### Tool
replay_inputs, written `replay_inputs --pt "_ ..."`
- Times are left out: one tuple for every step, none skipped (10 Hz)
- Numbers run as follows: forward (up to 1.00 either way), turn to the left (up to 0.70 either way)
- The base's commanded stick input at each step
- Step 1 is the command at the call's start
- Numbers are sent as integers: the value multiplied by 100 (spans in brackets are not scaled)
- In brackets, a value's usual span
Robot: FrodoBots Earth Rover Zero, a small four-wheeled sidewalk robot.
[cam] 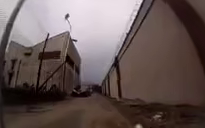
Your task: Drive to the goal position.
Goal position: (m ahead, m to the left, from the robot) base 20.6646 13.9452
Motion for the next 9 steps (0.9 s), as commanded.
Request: replay_inputs --pt "84 3" --pt "84 3" --pt "84 3" --pt "84 3" --pt "84 3" --pt "84 3" --pt "84 3" --pt "84 3" --pt "84 3"
